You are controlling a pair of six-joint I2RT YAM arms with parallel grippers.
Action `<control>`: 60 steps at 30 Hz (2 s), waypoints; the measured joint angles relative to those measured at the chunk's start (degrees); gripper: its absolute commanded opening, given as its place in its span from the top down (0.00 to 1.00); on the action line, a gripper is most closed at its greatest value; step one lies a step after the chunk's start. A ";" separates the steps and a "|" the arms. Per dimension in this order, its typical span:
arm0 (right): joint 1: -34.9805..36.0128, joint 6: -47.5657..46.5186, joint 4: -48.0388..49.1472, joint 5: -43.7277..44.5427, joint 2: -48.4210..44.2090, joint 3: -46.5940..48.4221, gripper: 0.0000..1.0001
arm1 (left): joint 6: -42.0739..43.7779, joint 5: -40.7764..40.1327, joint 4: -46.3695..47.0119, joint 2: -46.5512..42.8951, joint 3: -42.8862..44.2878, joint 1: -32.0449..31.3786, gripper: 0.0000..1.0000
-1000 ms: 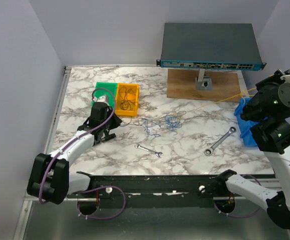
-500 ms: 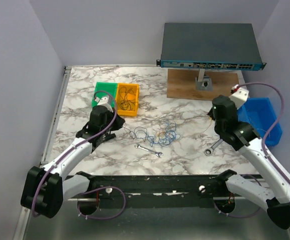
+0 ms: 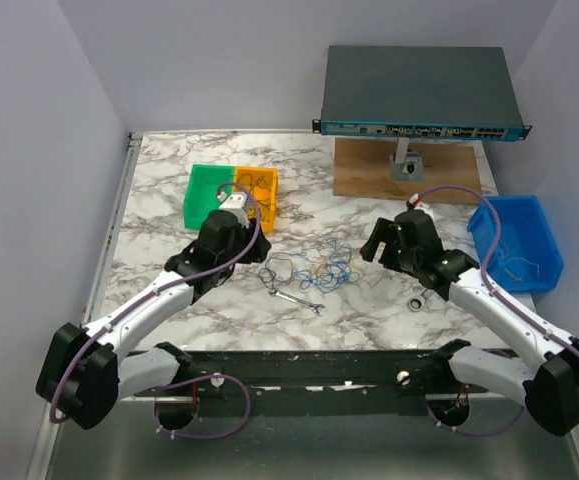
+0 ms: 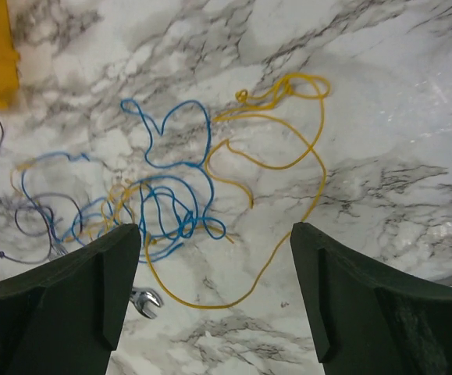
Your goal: Untangle the cables
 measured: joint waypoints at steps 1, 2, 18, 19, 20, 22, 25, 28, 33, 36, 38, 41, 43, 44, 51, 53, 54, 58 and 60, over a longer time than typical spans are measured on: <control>0.02 -0.50 0.68 -2.32 1.05 -0.81 0.21 | 0.26 -0.20 -0.17 0.28 0.15 -0.57 0.37; 0.02 -1.29 1.07 -4.13 1.88 -1.11 0.24 | 0.76 -0.28 -0.52 0.72 0.48 -1.18 0.34; 0.15 -12.28 7.17 -25.07 6.40 -5.31 0.74 | 6.03 13.29 -2.49 14.49 9.97 -4.72 0.24; 0.15 -12.52 7.15 -25.24 6.43 -5.55 0.82 | 6.45 13.81 -2.89 15.45 10.91 -5.38 0.24; 0.15 -12.63 7.17 -25.44 6.40 -5.92 0.91 | 7.02 14.19 -3.19 16.17 11.74 -6.10 0.24; 0.15 -12.59 7.15 -25.46 6.08 -6.45 0.99 | 8.26 14.84 -3.78 17.27 13.11 -7.63 0.23; 0.15 -11.89 7.13 -24.72 4.26 -7.13 0.99 | 10.86 15.69 -5.07 19.23 15.45 -9.88 0.21; 0.15 -11.39 7.15 -23.78 1.81 -7.37 1.00 | 14.19 16.09 -6.62 21.31 17.40 -11.98 0.21; 0.15 -10.73 7.26 -23.04 1.64 -7.37 0.99 | 18.25 16.61 -8.74 24.61 19.93 -14.43 0.24; 0.15 -10.54 7.28 -23.02 2.34 -7.37 1.00 | 20.35 17.33 -10.14 28.52 23.71 -15.91 0.26; 0.15 -10.49 7.28 -23.02 2.47 -7.37 0.99 | 21.27 17.88 -10.64 30.69 25.55 -16.46 0.28; 0.15 -10.29 7.34 -23.02 2.47 -7.37 0.99 | 21.88 18.99 -11.56 33.42 27.78 -16.76 0.38; 0.15 -9.99 7.34 -22.80 2.38 -7.37 0.99 | 22.23 20.09 -12.31 35.63 29.33 -16.83 0.52; 0.15 -9.86 7.34 -22.60 2.27 -7.37 0.99 | 22.34 20.48 -12.66 36.65 29.99 -16.85 0.65; 0.20 -6.08 6.60 -14.21 -1.03 -7.34 0.99 | 21.62 21.20 -13.79 39.85 30.01 -16.74 1.00; 0.37 -3.78 4.76 -8.57 -2.25 -7.10 0.99 | 19.82 20.31 -11.54 38.29 27.45 -16.00 1.00; 0.44 -2.01 3.15 -4.46 -3.17 -6.82 0.99 | 18.80 20.22 -10.12 36.50 24.74 -15.08 1.00; 0.44 3.21 -3.13 8.87 -6.45 -4.46 0.99 | 11.45 21.94 -2.25 24.61 12.31 -4.63 1.00; 0.44 5.53 -6.78 16.24 -8.52 -1.99 0.99 | 8.26 21.16 0.70 19.91 8.68 1.20 1.00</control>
